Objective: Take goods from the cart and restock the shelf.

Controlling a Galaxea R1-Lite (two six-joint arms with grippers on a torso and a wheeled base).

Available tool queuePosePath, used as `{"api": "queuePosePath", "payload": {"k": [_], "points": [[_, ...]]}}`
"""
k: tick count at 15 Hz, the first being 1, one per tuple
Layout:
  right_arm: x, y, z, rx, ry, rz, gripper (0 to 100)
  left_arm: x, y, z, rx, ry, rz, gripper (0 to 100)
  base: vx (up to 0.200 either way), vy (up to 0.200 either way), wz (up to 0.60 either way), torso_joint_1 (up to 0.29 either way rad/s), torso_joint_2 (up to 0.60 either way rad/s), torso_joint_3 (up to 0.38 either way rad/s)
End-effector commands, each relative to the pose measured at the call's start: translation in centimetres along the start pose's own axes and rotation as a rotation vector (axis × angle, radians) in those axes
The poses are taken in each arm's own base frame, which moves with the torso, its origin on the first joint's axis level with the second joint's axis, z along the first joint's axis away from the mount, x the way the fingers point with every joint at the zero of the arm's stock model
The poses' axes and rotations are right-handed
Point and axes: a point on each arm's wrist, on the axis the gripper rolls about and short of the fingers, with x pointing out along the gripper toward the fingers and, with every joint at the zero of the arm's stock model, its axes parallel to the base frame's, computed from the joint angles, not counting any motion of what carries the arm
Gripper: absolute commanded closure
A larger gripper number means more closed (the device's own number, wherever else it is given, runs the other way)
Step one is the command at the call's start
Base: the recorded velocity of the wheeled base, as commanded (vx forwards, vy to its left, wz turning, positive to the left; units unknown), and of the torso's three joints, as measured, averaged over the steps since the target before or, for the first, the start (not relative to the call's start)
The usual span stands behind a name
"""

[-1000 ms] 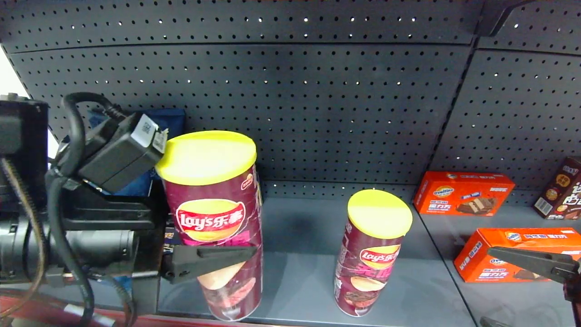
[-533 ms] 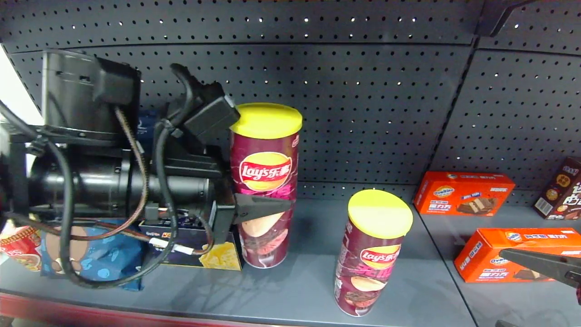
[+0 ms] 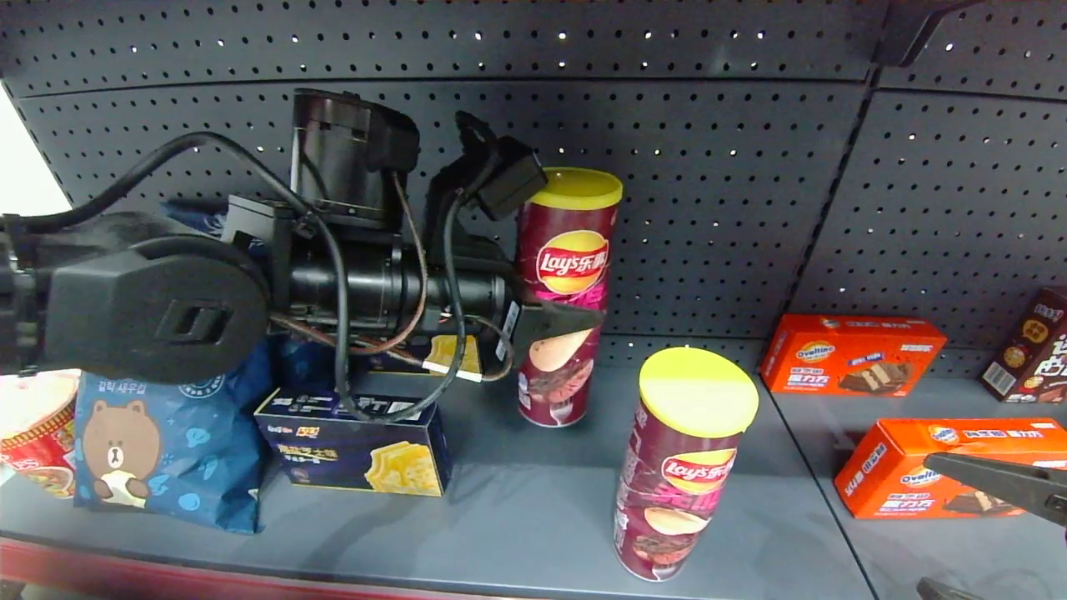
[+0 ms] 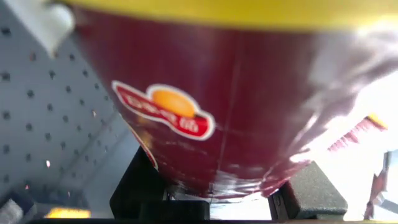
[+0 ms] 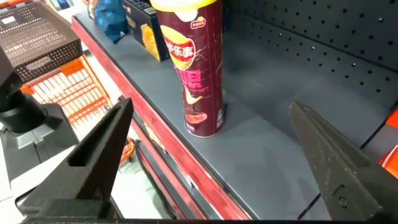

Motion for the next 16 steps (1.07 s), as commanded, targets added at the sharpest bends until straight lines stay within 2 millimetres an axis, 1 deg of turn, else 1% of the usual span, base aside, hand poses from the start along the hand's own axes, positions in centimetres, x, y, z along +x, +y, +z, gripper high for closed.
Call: {"api": "queuePosePath", "payload": {"k": [1,4,7,10,12,13,16], "points": [[0.2,-0.1,-0.1,0.003,0.008,-0.001,0,2.7,1.1,-1.1,-0.006,0.003,-0.001,100,0.000,0.000,0.00,0.000,0.00,0.000],[0.2,-0.3,-0.1,0.007,0.011,-0.021,0,4.3,2.0,-2.4,-0.017,0.012,-0.001,100,0.000,0.000,0.00,0.000,0.00,0.000],[0.3,-0.4,-0.2,0.009,0.019,-0.023,0,5.9,3.2,-3.2,-0.022,0.012,-0.003,100,0.000,0.000,0.00,0.000,0.00,0.000],[0.2,-0.4,-0.5,0.013,0.027,-0.027,0,8.1,4.2,-4.0,-0.019,0.015,-0.021,100,0.000,0.000,0.00,0.000,0.00,0.000],[0.2,-0.5,-0.7,0.017,0.034,-0.039,0,9.3,4.7,-4.2,-0.015,0.009,-0.020,100,0.000,0.000,0.00,0.000,0.00,0.000],[0.2,-0.5,-0.9,0.019,0.040,-0.038,0,10.3,5.2,-4.2,-0.009,-0.005,-0.016,100,0.000,0.000,0.00,0.000,0.00,0.000],[0.1,-0.5,-1.0,0.020,0.043,-0.038,0,11.5,5.8,-4.7,-0.008,-0.005,-0.016,100,0.000,0.000,0.00,0.000,0.00,0.000]]}}
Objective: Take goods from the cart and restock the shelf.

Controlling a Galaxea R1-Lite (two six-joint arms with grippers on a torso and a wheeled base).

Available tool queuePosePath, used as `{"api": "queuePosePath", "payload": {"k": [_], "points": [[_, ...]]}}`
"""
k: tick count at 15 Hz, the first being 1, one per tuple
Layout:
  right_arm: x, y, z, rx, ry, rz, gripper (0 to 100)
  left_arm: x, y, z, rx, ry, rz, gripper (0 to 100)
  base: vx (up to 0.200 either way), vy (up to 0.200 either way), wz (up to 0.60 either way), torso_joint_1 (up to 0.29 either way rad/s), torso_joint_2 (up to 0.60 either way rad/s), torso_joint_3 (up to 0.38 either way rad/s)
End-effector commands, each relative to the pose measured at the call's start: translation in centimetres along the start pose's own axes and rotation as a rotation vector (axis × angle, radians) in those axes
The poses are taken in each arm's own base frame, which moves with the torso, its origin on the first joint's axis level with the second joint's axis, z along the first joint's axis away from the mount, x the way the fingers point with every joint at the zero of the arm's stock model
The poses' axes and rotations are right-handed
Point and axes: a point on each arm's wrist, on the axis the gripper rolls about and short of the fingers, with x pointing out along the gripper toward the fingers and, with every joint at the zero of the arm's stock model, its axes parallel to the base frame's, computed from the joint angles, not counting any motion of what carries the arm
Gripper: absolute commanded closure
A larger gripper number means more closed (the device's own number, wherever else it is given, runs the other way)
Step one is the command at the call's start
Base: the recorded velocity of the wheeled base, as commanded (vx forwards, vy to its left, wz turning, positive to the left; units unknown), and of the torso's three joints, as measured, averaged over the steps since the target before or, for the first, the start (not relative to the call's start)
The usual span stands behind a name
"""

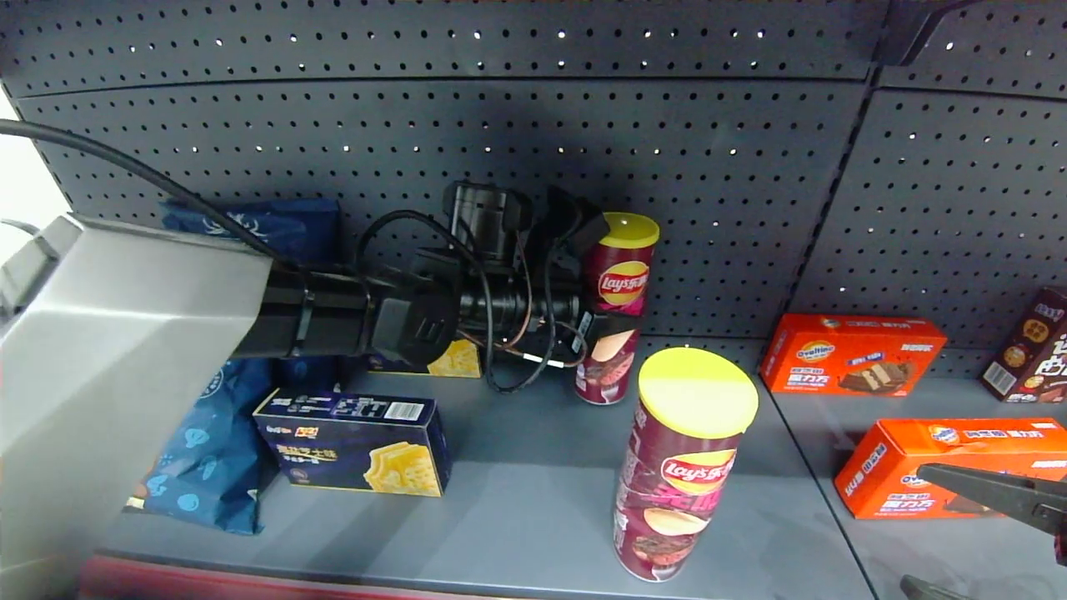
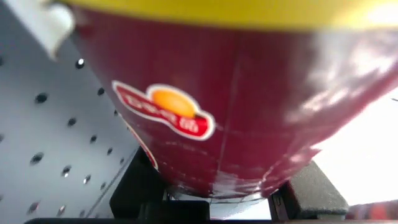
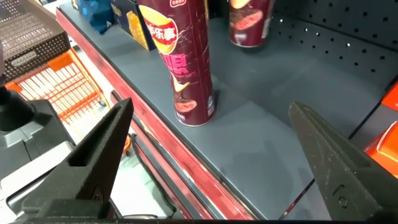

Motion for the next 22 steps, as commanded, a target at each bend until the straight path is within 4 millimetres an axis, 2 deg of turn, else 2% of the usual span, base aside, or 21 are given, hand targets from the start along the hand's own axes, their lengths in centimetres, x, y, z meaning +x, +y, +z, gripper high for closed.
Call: {"api": "queuePosePath", "payload": {"k": [1,12,13,19,22], "points": [[0.0,0.0,-0.1,0.001,0.004,-0.003,0,1.4,0.5,-1.3,-0.008,0.018,-0.004,100,0.000,0.000,0.00,0.000,0.00,0.000],[-0.2,0.0,-0.6,0.005,0.014,-0.007,0,3.1,1.3,-2.5,-0.015,0.025,-0.006,100,0.000,0.000,0.00,0.000,0.00,0.000],[-0.1,0.0,-0.6,0.005,0.014,-0.007,0,3.1,1.3,-2.6,-0.016,0.027,-0.005,0,0.000,0.000,0.00,0.000,0.00,0.000],[0.1,-0.1,-0.9,0.010,0.034,-0.003,0,2.8,1.1,-2.4,-0.012,0.029,-0.001,0,0.000,0.000,0.00,0.000,0.00,0.000],[1.2,-0.4,0.0,0.010,0.046,0.002,0,0.2,0.1,-1.0,-0.009,0.026,0.000,0,0.000,0.000,0.00,0.000,0.00,0.000]]}}
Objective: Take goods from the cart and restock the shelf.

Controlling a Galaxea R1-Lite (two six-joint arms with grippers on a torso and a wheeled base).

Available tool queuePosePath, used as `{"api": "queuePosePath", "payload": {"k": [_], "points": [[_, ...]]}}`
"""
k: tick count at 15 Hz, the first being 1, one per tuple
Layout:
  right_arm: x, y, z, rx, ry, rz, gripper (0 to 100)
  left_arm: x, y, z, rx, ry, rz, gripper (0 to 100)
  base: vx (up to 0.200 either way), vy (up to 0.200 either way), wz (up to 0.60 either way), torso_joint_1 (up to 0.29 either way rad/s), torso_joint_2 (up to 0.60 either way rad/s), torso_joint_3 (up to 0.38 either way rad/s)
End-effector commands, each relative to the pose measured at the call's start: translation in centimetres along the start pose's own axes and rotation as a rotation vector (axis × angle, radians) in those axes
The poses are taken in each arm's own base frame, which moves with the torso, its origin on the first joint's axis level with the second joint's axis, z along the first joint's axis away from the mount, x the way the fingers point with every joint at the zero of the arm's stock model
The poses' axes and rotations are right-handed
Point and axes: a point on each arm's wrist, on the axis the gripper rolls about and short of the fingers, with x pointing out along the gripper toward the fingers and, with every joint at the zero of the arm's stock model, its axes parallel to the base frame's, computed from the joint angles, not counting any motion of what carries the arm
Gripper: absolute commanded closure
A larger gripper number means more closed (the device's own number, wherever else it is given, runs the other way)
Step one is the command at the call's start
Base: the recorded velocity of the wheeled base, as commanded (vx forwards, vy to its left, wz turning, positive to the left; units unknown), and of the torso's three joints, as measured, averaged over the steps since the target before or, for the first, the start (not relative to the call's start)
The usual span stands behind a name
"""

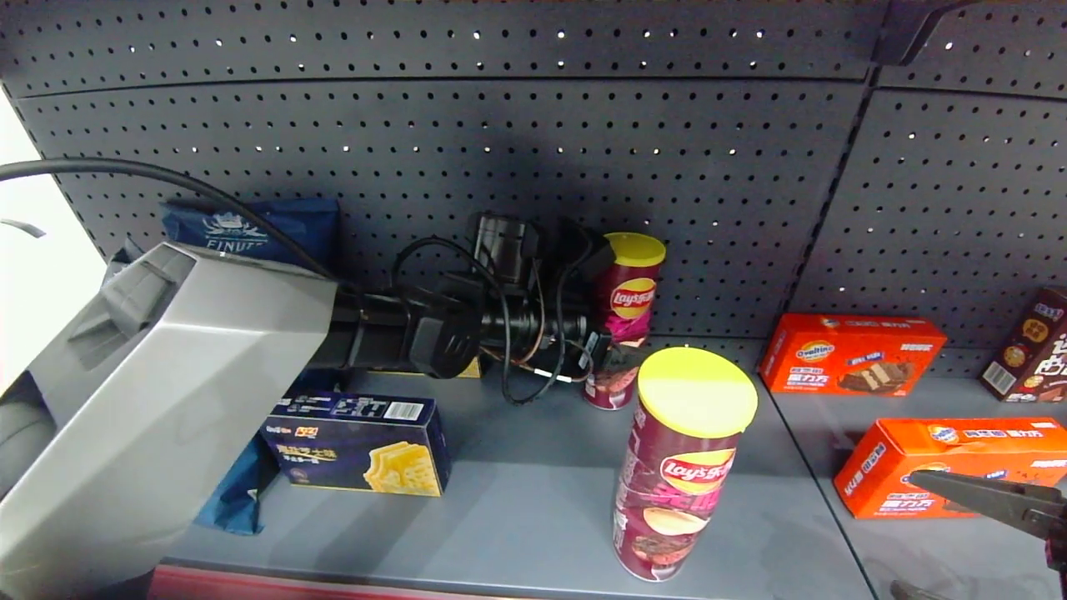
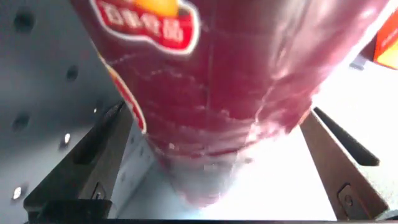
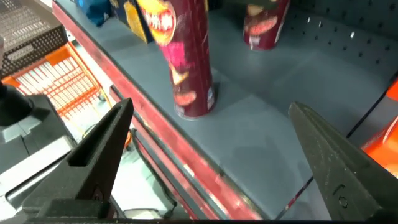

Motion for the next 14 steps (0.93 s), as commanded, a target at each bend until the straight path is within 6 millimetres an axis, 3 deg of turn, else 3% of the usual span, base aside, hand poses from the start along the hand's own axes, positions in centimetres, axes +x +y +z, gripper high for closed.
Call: {"api": "queuePosePath", "payload": {"k": [1,7,10,14], "points": [[1.2,-0.3,0.6,0.001,0.026,0.009,0,-3.2,-1.2,1.6,0.007,-0.011,0.007,0,0.000,0.000,0.00,0.000,0.00,0.000],[2.5,-0.2,0.6,0.003,0.067,-0.007,0,-9.6,-2.7,2.6,0.032,-0.009,0.045,0,0.000,0.000,0.00,0.000,0.00,0.000],[3.2,0.0,1.6,-0.005,0.085,-0.046,0,-13.5,-4.6,3.3,0.034,-0.025,0.058,0,0.000,0.000,0.00,0.000,0.00,0.000],[5.4,0.1,3.1,-0.017,0.134,-0.102,0,-18.3,-7.7,2.7,0.026,-0.021,0.068,0,0.000,0.000,0.00,0.000,0.00,0.000]]}}
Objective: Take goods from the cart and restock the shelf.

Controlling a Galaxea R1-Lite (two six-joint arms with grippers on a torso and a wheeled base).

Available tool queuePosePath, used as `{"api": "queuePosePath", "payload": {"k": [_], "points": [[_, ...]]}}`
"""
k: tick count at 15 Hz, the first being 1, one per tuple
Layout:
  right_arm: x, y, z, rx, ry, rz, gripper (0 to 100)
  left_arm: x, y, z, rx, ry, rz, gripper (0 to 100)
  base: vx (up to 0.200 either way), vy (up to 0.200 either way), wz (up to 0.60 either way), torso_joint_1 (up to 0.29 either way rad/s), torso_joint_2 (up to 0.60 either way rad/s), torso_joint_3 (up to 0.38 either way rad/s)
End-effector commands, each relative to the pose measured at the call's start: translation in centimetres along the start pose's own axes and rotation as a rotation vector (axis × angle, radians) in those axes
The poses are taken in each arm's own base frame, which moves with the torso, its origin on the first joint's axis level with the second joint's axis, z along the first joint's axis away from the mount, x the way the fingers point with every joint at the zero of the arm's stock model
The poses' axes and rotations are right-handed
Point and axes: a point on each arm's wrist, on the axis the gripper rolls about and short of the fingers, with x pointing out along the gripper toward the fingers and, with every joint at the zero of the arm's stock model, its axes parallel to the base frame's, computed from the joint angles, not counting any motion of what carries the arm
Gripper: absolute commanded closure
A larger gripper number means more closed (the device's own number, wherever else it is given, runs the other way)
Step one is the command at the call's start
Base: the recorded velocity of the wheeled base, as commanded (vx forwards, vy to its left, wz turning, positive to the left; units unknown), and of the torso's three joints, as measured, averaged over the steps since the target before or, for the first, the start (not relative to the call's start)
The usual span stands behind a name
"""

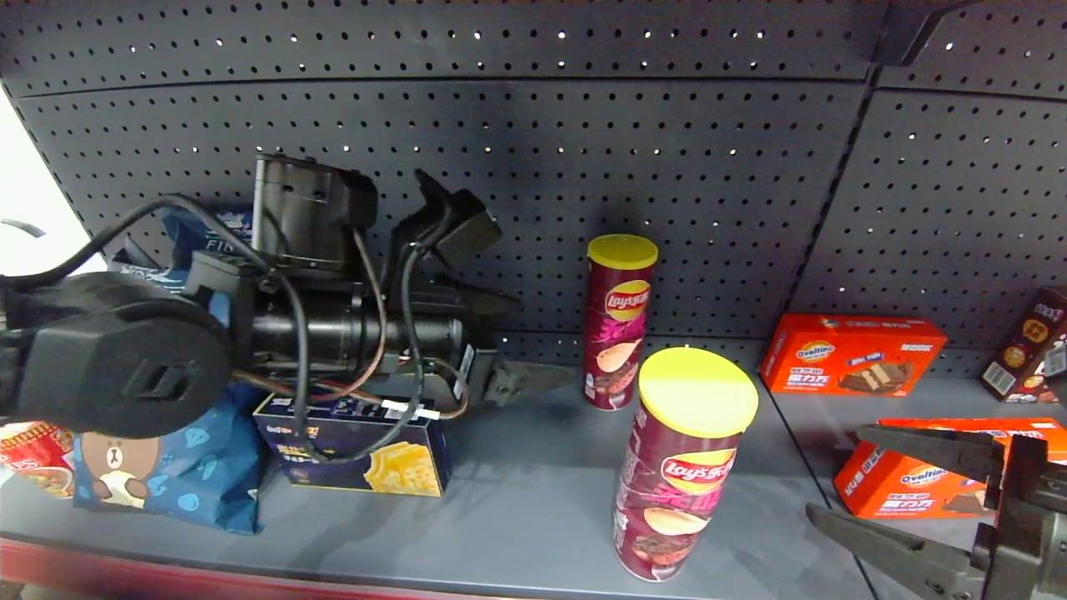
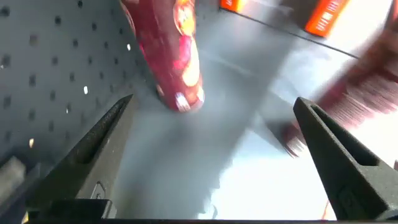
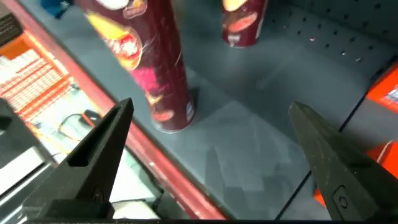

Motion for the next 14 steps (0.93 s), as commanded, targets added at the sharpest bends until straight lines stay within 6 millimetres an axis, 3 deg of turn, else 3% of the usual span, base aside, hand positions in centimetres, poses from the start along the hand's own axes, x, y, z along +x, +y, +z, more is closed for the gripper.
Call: {"api": "queuePosePath", "payload": {"k": [1,4,9,14], "points": [[2.2,0.5,0.2,-0.012,0.077,-0.012,0,-4.6,-1.7,0.2,0.011,-0.033,0.043,0,0.000,0.000,0.00,0.000,0.00,0.000],[3.6,1.1,-0.9,-0.026,0.152,0.000,0,-5.5,-2.1,-0.6,0.008,-0.018,0.073,0,0.000,0.000,0.00,0.000,0.00,0.000],[5.1,1.0,-1.7,-0.030,0.216,-0.017,0,-5.7,-2.0,-0.2,0.048,-0.063,0.206,0,0.000,0.000,0.00,0.000,0.00,0.000],[5.4,0.7,-2.1,-0.024,0.239,-0.037,0,-5.6,-2.0,-0.8,0.041,-0.050,0.205,0,0.000,0.000,0.00,0.000,0.00,0.000]]}}
